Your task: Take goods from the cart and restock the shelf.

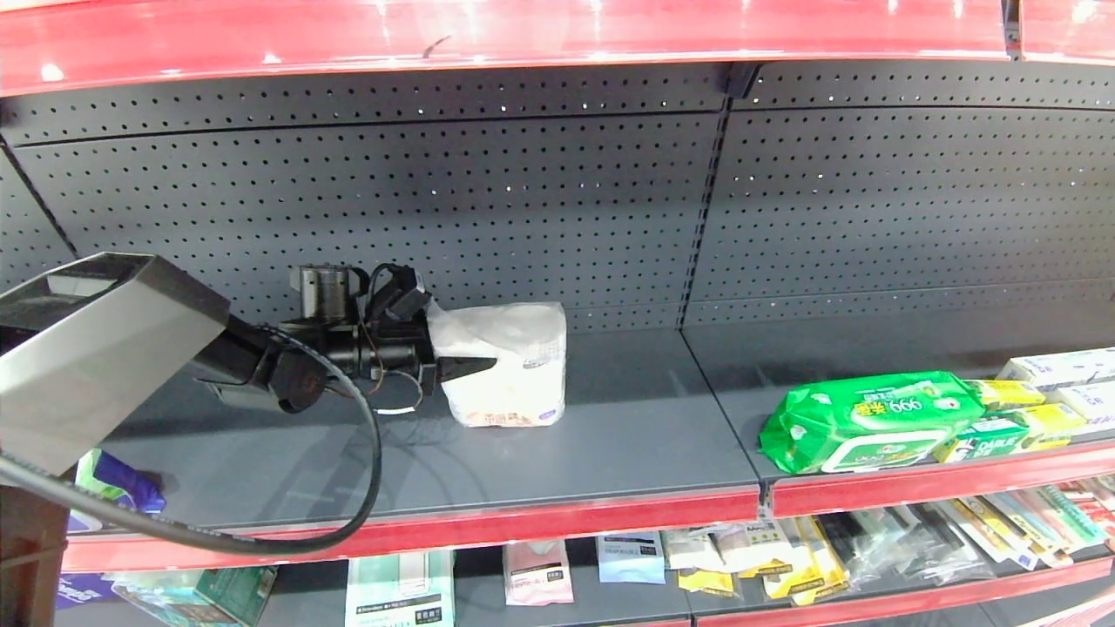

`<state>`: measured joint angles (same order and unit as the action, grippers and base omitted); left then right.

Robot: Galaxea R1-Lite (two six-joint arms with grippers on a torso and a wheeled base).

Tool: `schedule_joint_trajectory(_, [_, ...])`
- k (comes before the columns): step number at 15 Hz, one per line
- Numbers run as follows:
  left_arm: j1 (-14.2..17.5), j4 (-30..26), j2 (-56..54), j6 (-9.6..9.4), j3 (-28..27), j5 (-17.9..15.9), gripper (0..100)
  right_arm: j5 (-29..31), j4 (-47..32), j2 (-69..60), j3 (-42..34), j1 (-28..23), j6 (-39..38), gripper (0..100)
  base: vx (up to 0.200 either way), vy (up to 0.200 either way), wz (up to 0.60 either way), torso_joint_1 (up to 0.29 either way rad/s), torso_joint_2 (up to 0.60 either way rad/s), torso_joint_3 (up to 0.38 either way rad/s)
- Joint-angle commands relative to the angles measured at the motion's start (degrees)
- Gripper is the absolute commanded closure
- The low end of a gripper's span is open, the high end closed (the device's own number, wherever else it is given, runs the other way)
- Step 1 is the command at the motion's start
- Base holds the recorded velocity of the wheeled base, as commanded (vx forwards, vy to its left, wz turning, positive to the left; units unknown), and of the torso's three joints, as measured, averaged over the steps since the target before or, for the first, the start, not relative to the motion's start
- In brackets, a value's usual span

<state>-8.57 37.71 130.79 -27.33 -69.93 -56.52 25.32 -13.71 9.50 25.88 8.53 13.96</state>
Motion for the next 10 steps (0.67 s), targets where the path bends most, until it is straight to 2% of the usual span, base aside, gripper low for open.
schedule_joint_trajectory(1, [0.0, -0.1, -0.4, 0.0, 0.2, 0.1, 100, 0.0, 0.0, 0.1, 0.0, 0.0, 0.0, 100, 0.0, 0.0, 0.0, 0.0, 0.0, 0.0])
schedule_joint_trajectory(3, [0.1, -0.3, -1.6, 0.17, 1.4, 0.0, 100, 0.0, 0.0, 0.1, 0.0, 0.1, 0.0, 100, 0.0, 0.0, 0.0, 0.0, 0.0, 0.0])
schedule_joint_trajectory(5, [0.3, -0.3, -4.8, 1.14, 5.2, 0.0, 100, 0.0, 0.0, 0.2, 0.0, 0.1, 0.0, 100, 0.0, 0.0, 0.0, 0.0, 0.0, 0.0])
schedule_joint_trajectory(9, [2.2, 0.0, -9.8, 1.05, 11.4, -2.8, 100, 0.0, 0.0, 0.1, 0.0, 0.0, 0.0, 100, 0.0, 0.0, 0.0, 0.0, 0.0, 0.0])
schedule_joint_trajectory(10, [2.9, 0.1, -11.9, 0.44, 14.1, -3.0, 100, 0.0, 0.0, 0.1, 0.0, 0.0, 0.0, 100, 0.0, 0.0, 0.0, 0.0, 0.0, 0.0])
